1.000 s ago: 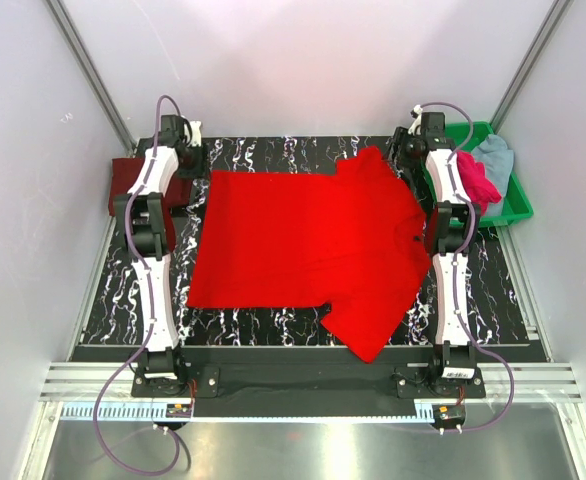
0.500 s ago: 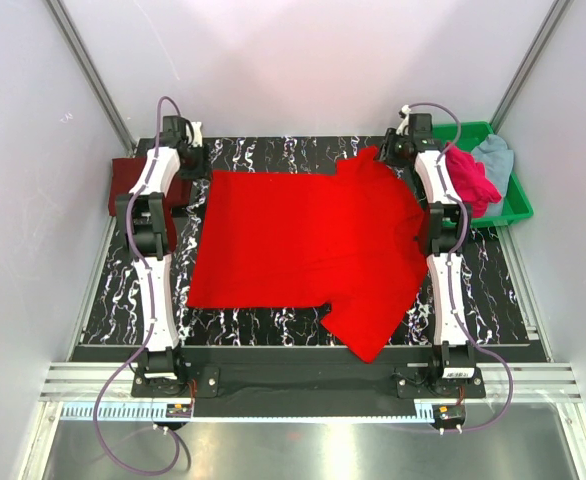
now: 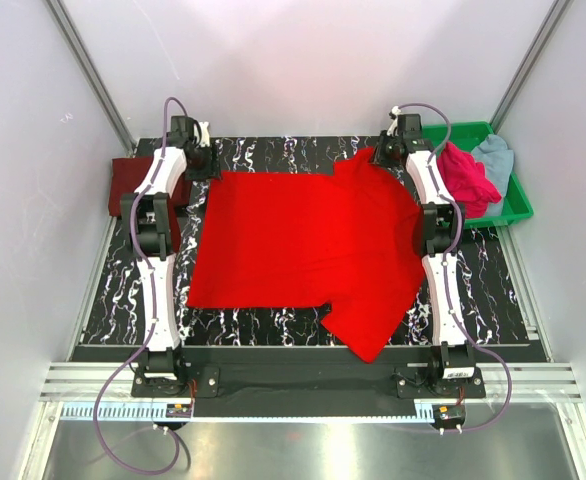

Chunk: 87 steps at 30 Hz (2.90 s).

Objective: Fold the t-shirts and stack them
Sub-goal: Fold the tshirt

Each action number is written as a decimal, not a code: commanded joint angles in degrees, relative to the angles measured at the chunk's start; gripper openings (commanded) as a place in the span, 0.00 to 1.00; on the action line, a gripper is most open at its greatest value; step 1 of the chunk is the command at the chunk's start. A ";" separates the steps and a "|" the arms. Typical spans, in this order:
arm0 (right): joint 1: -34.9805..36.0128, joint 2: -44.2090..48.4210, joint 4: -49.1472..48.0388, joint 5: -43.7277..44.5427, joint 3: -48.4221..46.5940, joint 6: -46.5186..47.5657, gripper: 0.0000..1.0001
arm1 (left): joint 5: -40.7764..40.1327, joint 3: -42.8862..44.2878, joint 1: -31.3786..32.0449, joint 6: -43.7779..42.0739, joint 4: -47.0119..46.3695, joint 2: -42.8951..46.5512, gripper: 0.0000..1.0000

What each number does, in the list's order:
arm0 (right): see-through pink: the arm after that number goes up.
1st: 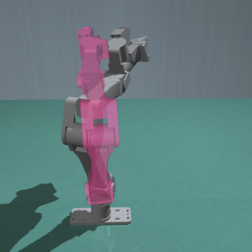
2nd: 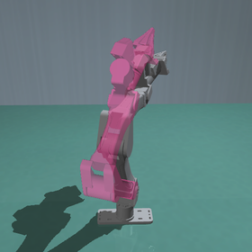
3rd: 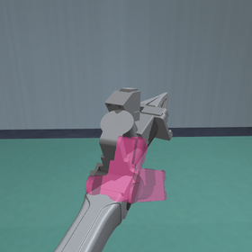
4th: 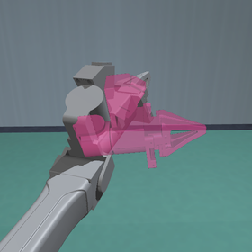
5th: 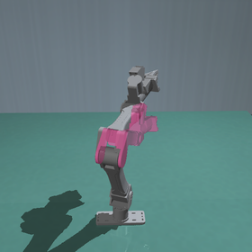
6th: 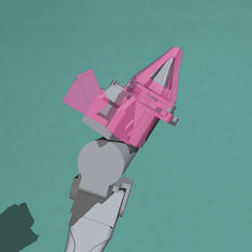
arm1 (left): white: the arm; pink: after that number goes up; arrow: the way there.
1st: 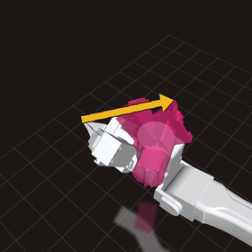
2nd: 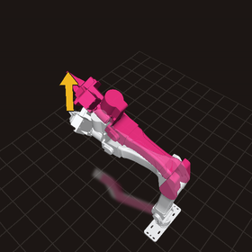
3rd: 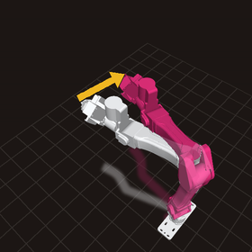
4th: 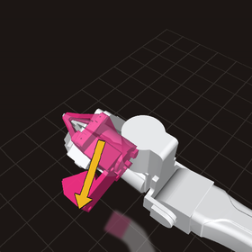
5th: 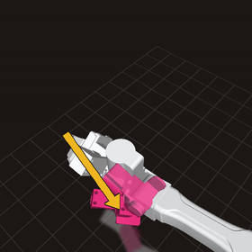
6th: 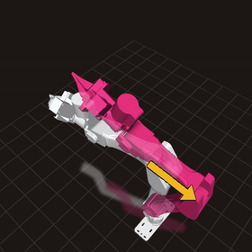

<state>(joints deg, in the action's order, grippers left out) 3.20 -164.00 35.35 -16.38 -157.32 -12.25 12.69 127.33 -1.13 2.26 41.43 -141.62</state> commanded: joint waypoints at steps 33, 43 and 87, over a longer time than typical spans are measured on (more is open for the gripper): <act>-2.32 1.49 0.15 10.84 -0.27 4.16 0.32 | -4.70 4.59 -0.98 0.90 -3.72 -1.11 0.61; -2.41 2.72 1.21 10.85 1.57 5.13 0.28 | 2.33 8.29 -1.16 0.99 -4.60 -6.64 0.64; -2.85 15.02 4.19 5.23 4.03 4.96 0.00 | 9.71 3.90 -1.42 -2.79 -7.77 7.23 0.00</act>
<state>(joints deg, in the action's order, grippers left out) 0.67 -156.66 39.53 -7.99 -153.38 -7.11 18.00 132.40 -2.22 0.23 34.98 -139.68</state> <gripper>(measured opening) 0.010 0.008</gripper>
